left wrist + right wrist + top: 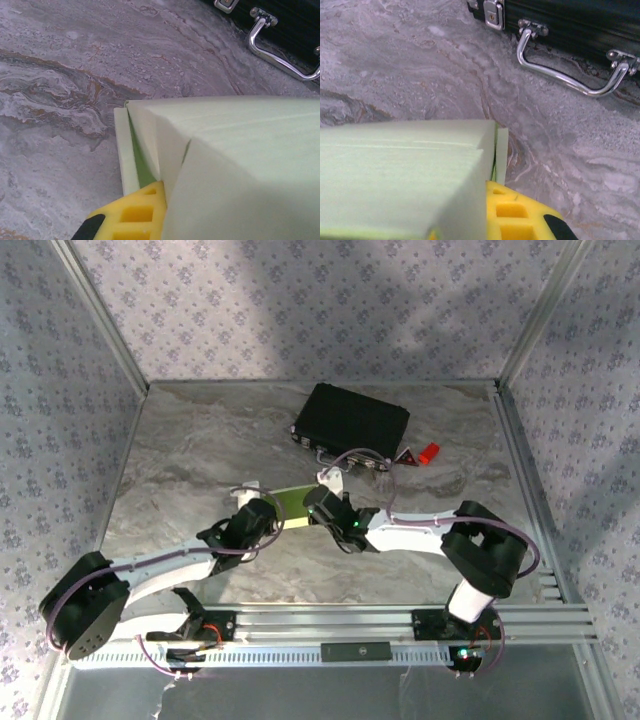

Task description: Fold the paper box

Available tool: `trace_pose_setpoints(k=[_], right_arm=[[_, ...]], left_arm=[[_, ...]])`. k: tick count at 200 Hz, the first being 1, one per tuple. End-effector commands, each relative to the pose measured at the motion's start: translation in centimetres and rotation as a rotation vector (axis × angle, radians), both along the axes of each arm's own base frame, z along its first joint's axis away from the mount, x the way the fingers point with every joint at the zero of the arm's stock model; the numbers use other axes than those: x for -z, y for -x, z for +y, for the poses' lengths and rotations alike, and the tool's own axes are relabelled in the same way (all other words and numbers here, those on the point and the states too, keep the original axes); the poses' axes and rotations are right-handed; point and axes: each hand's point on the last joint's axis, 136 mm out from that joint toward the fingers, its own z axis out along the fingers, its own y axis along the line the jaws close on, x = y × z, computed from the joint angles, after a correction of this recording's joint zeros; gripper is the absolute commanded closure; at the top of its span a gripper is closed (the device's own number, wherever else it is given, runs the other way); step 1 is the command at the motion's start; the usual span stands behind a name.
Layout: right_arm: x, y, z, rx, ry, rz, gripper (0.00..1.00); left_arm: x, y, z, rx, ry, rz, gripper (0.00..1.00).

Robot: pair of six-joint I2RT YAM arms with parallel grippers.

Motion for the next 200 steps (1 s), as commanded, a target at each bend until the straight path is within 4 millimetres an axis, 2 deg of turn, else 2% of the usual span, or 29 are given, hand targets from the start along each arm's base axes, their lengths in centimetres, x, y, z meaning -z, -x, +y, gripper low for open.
trace_pose_setpoints(k=[1,41,65,82,115,158,184,200], right_arm=[[3.2,1.9,-0.1,-0.032,0.041,0.039,1.00],[4.1,3.0,-1.0,-0.009,0.112,0.009,1.00],[4.6,3.7,-2.1,0.017,0.144,0.024,0.85],[4.1,4.4,-2.4,0.017,0.151,0.028,0.77],[3.3,5.5,-2.7,0.007,0.135,0.064,0.68],[2.4,7.2,-2.0,-0.056,0.065,0.130,0.53],[1.9,8.3,-2.3,-0.060,0.018,0.188,0.51],[0.7,9.1,-2.4,-0.072,-0.039,0.194,0.50]], left_arm=[[1.3,1.0,-1.3,0.048,0.045,0.036,1.00],[2.0,1.7,-0.6,0.025,-0.017,0.047,1.00],[2.2,2.0,-0.2,0.013,-0.062,0.049,1.00],[2.5,2.2,-0.2,0.014,-0.102,0.051,1.00],[3.5,2.4,0.6,-0.020,-0.242,0.048,1.00],[4.3,2.4,0.7,-0.052,-0.309,0.051,1.00],[3.9,2.4,0.7,-0.062,-0.307,0.041,1.00],[3.6,2.3,0.5,-0.055,-0.301,0.036,1.00]])
